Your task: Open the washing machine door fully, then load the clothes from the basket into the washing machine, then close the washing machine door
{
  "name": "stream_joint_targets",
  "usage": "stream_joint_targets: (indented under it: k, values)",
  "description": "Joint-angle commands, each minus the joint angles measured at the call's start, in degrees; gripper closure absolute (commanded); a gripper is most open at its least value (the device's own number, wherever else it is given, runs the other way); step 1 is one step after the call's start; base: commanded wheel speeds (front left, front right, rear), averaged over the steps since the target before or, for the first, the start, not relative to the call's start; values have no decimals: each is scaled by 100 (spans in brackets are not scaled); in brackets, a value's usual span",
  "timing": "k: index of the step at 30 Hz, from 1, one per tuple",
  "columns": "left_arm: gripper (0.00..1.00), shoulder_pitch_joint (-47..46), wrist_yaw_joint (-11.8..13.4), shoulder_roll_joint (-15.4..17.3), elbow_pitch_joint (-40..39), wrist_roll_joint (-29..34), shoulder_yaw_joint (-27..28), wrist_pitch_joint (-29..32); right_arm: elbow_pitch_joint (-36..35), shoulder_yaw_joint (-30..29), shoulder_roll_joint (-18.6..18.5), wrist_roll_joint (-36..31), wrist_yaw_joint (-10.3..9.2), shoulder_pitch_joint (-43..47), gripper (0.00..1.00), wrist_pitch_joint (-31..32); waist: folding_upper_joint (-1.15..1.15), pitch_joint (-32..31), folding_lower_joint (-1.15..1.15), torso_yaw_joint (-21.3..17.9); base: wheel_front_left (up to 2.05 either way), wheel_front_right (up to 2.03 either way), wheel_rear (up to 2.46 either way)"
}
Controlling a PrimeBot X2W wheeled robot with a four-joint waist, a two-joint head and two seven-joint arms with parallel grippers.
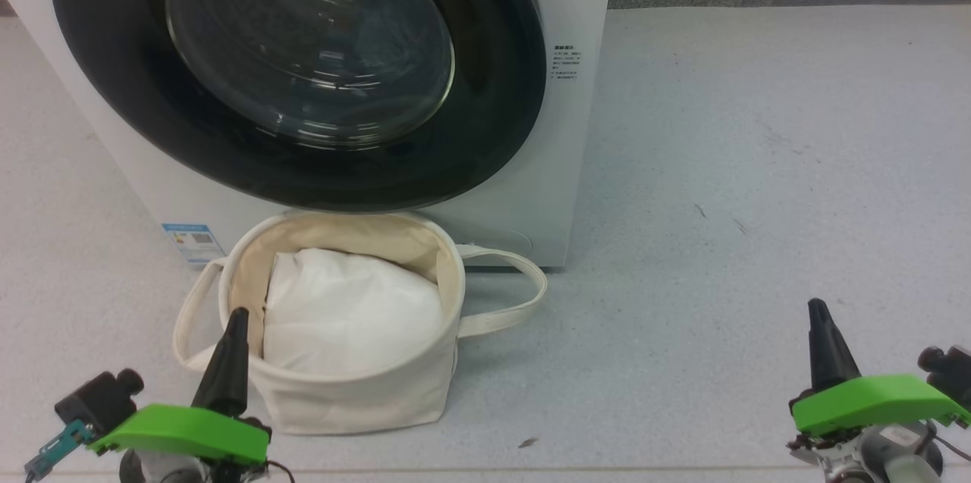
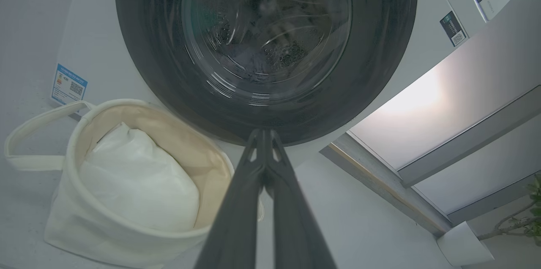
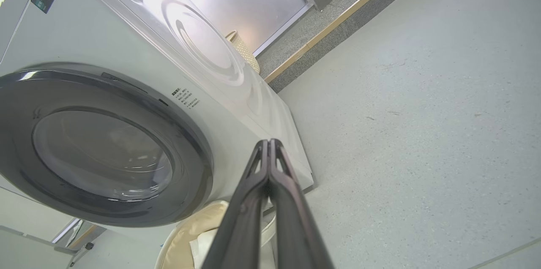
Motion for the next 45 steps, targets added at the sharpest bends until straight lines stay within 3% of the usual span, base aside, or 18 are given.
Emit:
stream_joint_targets:
  k: [1,45]
  values:
    - [100,-173,22,45,-243,-136,156,42,-169,-38,-20,145,0,-260,100,57,0,0,0,3,0,0,0]
    - [100,103,145,-338,-737,-2294,679,751,-166,-421,261,2441,-1,-256,100,708,0,1,0,92,0,0,0]
